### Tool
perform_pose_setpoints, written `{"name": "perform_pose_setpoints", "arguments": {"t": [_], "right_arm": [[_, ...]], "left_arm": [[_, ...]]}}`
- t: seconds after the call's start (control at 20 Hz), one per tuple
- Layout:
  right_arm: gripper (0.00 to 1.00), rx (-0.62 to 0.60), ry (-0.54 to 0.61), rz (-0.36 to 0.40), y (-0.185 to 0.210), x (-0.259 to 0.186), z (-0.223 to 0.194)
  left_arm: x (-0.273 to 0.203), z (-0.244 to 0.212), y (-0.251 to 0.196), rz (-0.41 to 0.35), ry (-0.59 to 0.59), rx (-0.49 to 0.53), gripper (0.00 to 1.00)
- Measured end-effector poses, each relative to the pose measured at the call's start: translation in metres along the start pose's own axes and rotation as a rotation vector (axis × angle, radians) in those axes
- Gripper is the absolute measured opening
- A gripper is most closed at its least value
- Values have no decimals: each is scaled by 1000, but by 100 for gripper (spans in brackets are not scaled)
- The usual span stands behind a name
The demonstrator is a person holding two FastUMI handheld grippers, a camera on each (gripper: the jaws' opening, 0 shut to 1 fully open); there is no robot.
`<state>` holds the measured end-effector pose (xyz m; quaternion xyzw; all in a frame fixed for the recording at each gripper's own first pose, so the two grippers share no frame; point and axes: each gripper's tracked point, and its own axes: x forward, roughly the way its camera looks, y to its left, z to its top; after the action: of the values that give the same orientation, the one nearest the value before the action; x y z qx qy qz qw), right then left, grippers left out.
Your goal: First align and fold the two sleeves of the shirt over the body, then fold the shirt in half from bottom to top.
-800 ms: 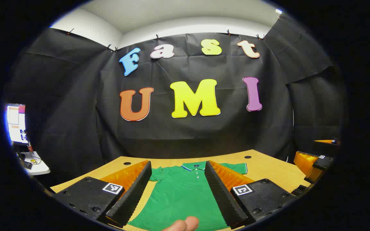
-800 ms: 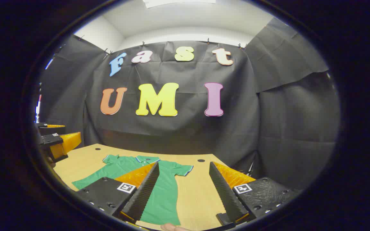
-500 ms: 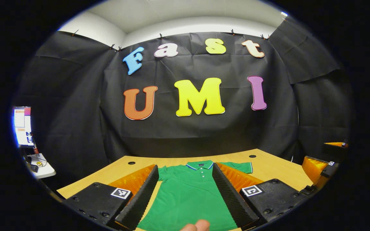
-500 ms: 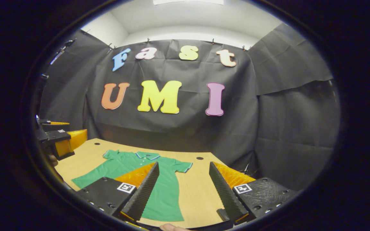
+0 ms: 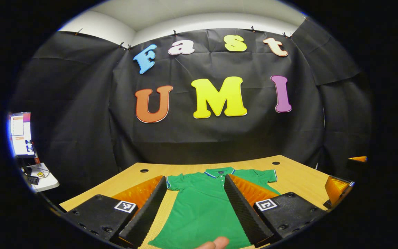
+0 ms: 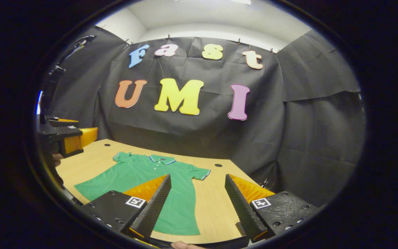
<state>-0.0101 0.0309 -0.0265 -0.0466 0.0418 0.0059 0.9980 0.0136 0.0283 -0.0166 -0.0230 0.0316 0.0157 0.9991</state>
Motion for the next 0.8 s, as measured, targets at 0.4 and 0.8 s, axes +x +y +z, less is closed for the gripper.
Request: {"name": "perform_pose_setpoints", "arguments": {"t": [0.4,0.8], "right_arm": [[95,64,77,2,4,62,-1],[96,57,238,-51,-4,217,-19]], "left_arm": [[2,-5,-10,-27,10,12,100],[14,-15,8,-3,34,-1,100]]}}
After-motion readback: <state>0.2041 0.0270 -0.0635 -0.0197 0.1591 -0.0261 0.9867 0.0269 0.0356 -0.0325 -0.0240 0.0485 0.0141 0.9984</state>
